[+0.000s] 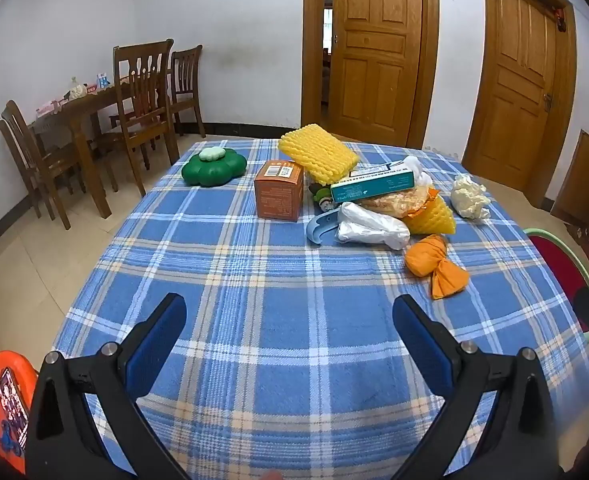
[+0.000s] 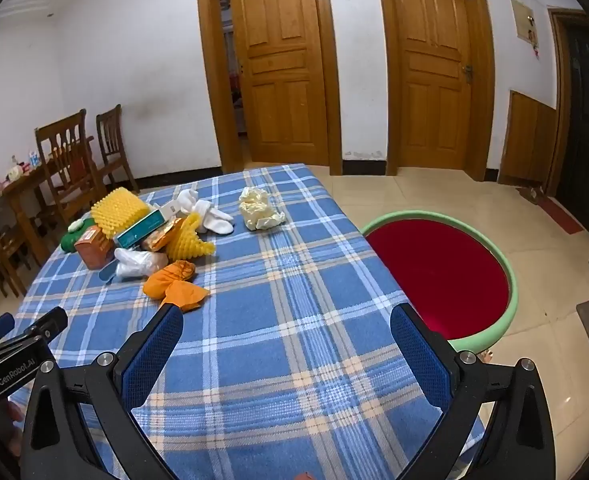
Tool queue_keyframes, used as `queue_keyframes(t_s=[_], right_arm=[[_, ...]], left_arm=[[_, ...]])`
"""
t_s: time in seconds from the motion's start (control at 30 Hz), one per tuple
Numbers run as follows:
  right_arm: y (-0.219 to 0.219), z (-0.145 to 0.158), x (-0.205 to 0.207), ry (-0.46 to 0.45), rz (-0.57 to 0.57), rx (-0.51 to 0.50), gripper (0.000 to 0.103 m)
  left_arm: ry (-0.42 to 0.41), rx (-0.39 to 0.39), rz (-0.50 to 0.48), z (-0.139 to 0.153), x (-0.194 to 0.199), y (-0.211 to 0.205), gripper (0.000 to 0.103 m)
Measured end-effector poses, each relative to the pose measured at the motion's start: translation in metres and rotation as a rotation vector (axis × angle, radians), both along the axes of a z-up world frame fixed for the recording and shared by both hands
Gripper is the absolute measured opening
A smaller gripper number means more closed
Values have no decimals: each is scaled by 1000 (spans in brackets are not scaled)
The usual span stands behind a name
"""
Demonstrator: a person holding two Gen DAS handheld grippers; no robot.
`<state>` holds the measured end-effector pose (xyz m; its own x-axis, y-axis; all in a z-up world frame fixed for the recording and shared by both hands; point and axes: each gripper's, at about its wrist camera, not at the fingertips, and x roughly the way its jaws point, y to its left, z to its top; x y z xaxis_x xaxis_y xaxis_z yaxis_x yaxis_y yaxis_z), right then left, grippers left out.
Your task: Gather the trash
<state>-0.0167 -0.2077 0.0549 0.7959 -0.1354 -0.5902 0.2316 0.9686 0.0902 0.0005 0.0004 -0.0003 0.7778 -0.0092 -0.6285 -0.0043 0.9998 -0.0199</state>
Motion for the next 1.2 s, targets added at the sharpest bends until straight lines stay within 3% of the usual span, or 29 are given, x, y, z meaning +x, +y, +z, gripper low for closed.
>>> queue_keyframes(t_s=[1.2], right_arm=[[-1,-4,1,16,1,4,103]], left_arm=[[1,-7,21,-2,3,6,101]])
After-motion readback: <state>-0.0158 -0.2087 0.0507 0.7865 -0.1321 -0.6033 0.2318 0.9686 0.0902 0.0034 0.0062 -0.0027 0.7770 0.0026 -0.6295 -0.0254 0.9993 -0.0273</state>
